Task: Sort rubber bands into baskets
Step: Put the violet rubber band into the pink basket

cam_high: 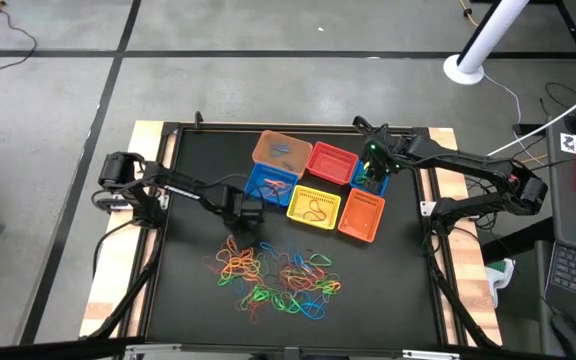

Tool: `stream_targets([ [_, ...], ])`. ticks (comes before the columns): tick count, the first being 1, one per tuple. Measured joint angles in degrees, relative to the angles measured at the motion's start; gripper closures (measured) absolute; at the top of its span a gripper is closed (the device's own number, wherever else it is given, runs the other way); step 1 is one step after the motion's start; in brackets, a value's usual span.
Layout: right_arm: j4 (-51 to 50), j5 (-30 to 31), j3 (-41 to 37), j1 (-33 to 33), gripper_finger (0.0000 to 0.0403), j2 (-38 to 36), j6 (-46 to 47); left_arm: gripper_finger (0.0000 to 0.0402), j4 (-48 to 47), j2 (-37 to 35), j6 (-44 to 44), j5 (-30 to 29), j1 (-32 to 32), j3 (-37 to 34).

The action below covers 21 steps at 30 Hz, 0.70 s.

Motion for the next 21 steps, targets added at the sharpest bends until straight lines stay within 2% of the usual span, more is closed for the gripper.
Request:
stream_targets([
  [4,0.01,-0.54,0.00,0.01,0.0244,0.00,0.00,0.0393,1.75,0.05,0.01,0.35,-0.39,-0.14],
  [9,0.02,-0.59,0.00,0.01,0.0244,0.00,0.00,0.0394,2.79,0.13,-0.79,0.57,-0.39,-0.07],
  [14,0.07,-3.49,0.00,0.00,0.0244,0.00,0.01,0.0398,2.76,0.44,0.45,0.73,-0.39,1.77],
  [21,0.64,-8.33,-0.04,0.02,0.0244,0.00,0.07,0.0400,13.67,0.64,4.19,2.31,-0.43,4.60],
])
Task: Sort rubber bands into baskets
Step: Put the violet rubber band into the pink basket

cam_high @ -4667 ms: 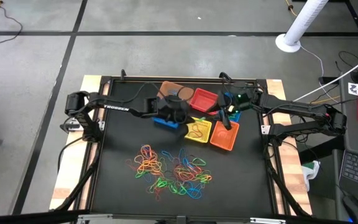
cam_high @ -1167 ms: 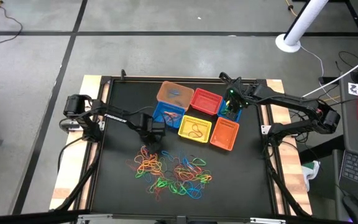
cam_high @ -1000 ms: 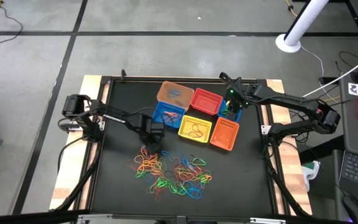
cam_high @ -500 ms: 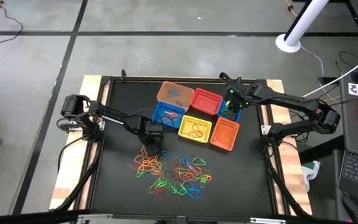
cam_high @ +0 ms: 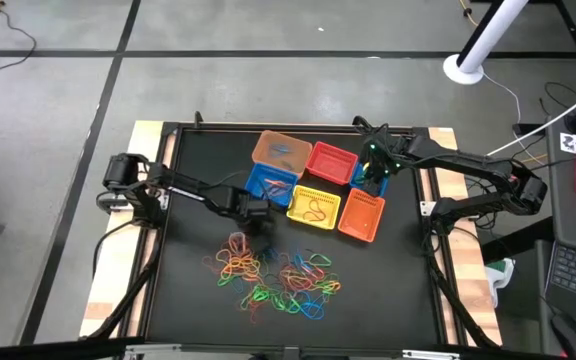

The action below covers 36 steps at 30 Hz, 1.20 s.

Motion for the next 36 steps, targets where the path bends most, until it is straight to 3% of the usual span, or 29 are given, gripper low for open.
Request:
stream_targets([
  [6,4.07,-6.20,-0.01,0.04,0.0244,0.00,0.83,0.0400,10.91,-0.15,1.27,1.73,0.56,0.07],
  [16,13.71,-26.56,-0.01,0.04,0.0244,0.00,0.87,0.0401,22.19,-0.17,1.95,1.57,1.84,0.09],
  [21,18.52,-32.82,-0.01,0.04,0.0244,0.00,0.88,0.0401,27.67,-0.22,1.99,1.05,3.01,0.09],
  [31,27.38,-32.77,-0.01,8.28,0.0244,0.00,3.53,0.0401,35.45,-0.26,2.12,-0.11,5.21,0.09],
  [36,30.37,-24.35,-0.01,15.29,0.0244,0.00,3.62,0.0401,36.17,-0.30,3.00,-1.58,5.57,0.09],
])
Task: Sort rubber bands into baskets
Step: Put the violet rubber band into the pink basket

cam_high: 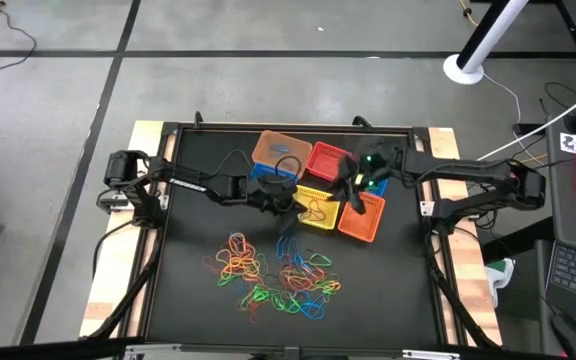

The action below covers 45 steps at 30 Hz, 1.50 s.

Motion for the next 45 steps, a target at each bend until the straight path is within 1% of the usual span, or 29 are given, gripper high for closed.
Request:
stream_targets([
  [2,0.99,5.47,0.00,2.89,0.0244,0.50,0.27,0.0401,0.43,0.00,0.00,-0.22,-0.04,0.00],
  [4,2.19,10.09,0.00,5.38,0.0244,1.20,2.41,0.0401,1.09,0.00,0.11,-0.22,-0.06,0.00],
  [6,3.88,12.55,0.01,7.61,0.0244,2.23,4.35,0.0401,1.42,-0.02,0.82,-0.22,-0.15,0.00],
  [13,7.70,13.76,0.02,12.73,0.0244,6.20,9.94,0.0401,1.73,-0.02,1.34,-0.22,-0.15,0.00],
  [18,9.03,18.18,0.02,14.52,0.0244,9.35,13.61,0.0400,2.81,-0.04,2.54,-0.22,-0.44,0.00],
  [25,9.06,19.50,0.02,14.37,0.0244,12.62,15.15,0.0400,2.78,-0.04,3.65,-0.22,-1.32,0.00],
  [31,9.21,20.14,0.02,14.37,0.0246,13.03,15.03,0.0400,2.76,-0.04,3.71,-0.22,-1.77,0.00],
  [33,9.23,19.60,0.01,14.37,0.0257,13.03,14.99,0.0400,2.76,-0.04,4.02,-0.22,-1.77,0.00],
  [35,9.35,19.01,0.02,14.37,0.0281,13.03,14.47,0.0400,2.76,-0.04,4.05,-0.22,-1.77,0.00],
  [37,9.34,18.07,0.02,14.37,0.0317,13.03,13.81,0.0400,2.76,-0.04,4.03,-0.22,-1.77,0.00],
  [40,9.34,17.13,0.05,14.33,0.0382,12.79,12.55,0.0400,2.64,-0.04,3.91,-0.22,-1.77,0.00],
  [41,9.03,17.10,0.30,14.33,0.0391,12.79,11.73,0.0400,2.50,-0.04,4.09,-0.22,-1.77,0.00],
  [42,8.28,17.11,0.78,14.33,0.0391,12.79,11.23,0.0400,2.30,-0.04,4.35,-0.22,-1.77,0.00],
  [45,4.62,17.11,3.32,14.30,0.0379,12.79,9.67,0.0400,2.16,-0.04,4.90,-0.13,-1.84,0.00],
])
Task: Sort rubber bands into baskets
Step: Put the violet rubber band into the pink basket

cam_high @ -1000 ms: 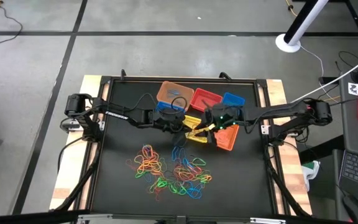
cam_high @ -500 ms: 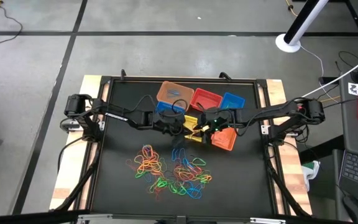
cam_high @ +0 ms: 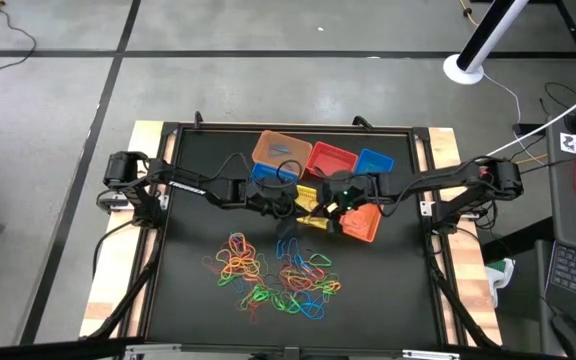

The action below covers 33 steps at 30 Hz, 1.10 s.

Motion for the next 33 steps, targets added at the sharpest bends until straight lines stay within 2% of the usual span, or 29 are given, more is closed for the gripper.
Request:
stream_targets([
  [3,-6.14,0.29,3.98,0.00,0.0389,0.00,-3.02,0.0388,-0.28,0.00,0.13,0.07,-0.25,0.00],
  [6,-13.01,2.37,8.87,0.02,0.0397,0.00,-6.59,0.0356,-0.40,0.00,0.02,0.11,-0.66,0.00],
  [12,-26.70,11.05,19.28,0.00,0.0398,-0.05,-13.39,0.0283,-2.24,0.00,1.32,0.17,-1.78,0.00],
  [15,-32.24,15.91,23.76,-0.43,0.0398,-0.09,-17.69,0.0264,-3.50,0.00,1.57,0.17,-2.25,0.00],
  [17,-35.75,16.91,26.56,-1.58,0.0397,-0.09,-20.03,0.0257,-3.93,0.00,1.57,0.17,-2.53,0.00],
  [25,-41.14,16.56,32.17,-13.40,0.0399,-0.11,-24.69,0.0255,-4.77,-0.02,1.57,0.20,-3.21,0.00],
  [33,-41.29,6.26,32.13,-27.07,0.0400,2.40,-25.14,0.0256,-5.07,-0.02,1.57,0.20,-3.23,0.00],
])
